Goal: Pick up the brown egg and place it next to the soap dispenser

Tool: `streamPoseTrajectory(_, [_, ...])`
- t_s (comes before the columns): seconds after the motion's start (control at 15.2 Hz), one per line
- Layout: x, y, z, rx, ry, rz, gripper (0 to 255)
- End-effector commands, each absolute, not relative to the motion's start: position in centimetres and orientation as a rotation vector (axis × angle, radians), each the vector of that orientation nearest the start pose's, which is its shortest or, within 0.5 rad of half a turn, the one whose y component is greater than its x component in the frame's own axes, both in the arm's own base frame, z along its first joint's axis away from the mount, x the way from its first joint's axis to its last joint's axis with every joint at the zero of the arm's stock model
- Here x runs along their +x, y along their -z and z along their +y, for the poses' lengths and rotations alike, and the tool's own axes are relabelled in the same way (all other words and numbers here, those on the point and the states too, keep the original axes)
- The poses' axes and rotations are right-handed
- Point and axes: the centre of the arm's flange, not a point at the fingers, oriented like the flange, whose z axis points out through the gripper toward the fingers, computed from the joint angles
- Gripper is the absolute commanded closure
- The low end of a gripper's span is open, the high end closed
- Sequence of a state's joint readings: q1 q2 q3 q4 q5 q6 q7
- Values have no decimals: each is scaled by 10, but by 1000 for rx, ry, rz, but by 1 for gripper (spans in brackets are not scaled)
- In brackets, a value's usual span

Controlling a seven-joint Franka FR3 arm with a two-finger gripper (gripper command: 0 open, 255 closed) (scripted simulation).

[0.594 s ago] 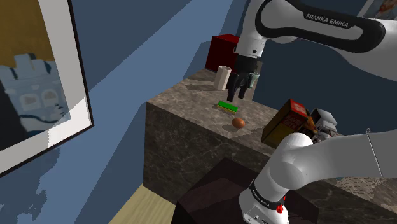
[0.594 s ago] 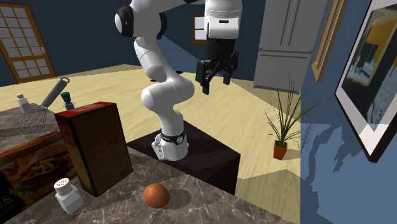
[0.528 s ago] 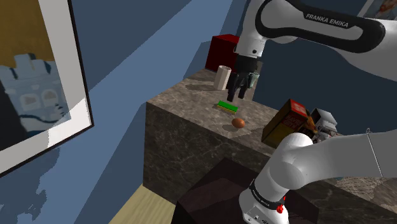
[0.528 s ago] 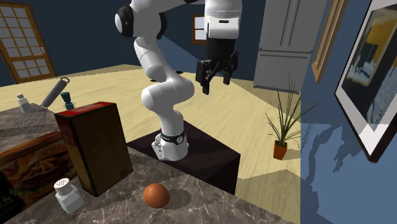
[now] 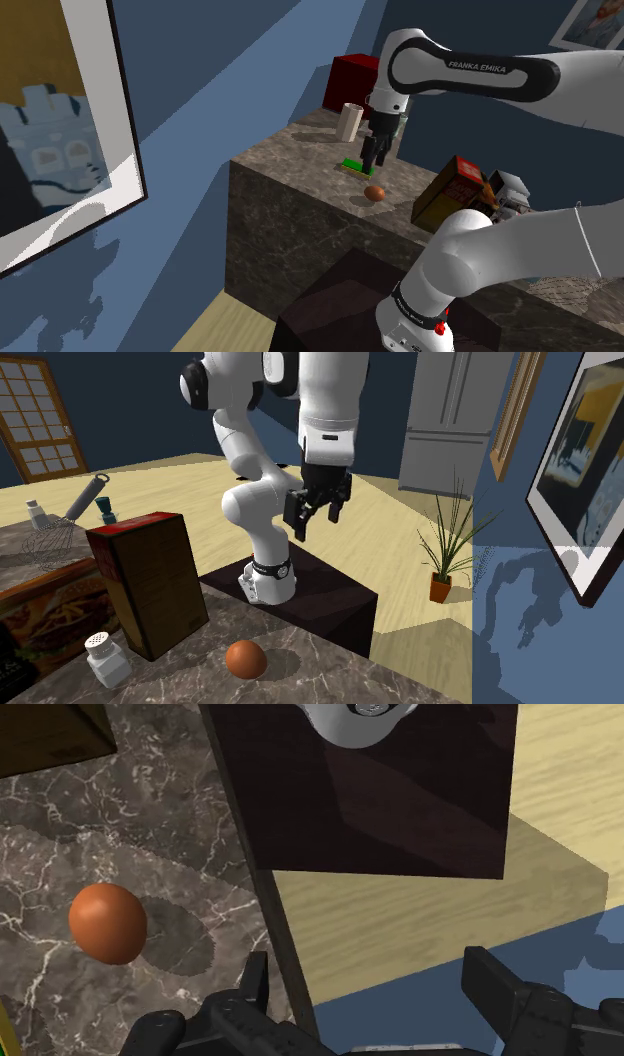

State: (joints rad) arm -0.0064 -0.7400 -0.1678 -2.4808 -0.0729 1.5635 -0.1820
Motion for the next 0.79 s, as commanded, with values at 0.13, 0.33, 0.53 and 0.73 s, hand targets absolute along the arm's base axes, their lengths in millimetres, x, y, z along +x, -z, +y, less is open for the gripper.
streamPoseTrajectory(0.13, [309,-478,-101,-3089,-290,-176,0])
streamPoseTrajectory(0.33, [314,-452,-127,-3110,-306,-228,0])
streamPoseTrajectory(0.53, [320,-427,-153,-3129,-323,-281,0])
streamPoseTrajectory(0.73, [327,-402,-179,-3147,-339,-334,0])
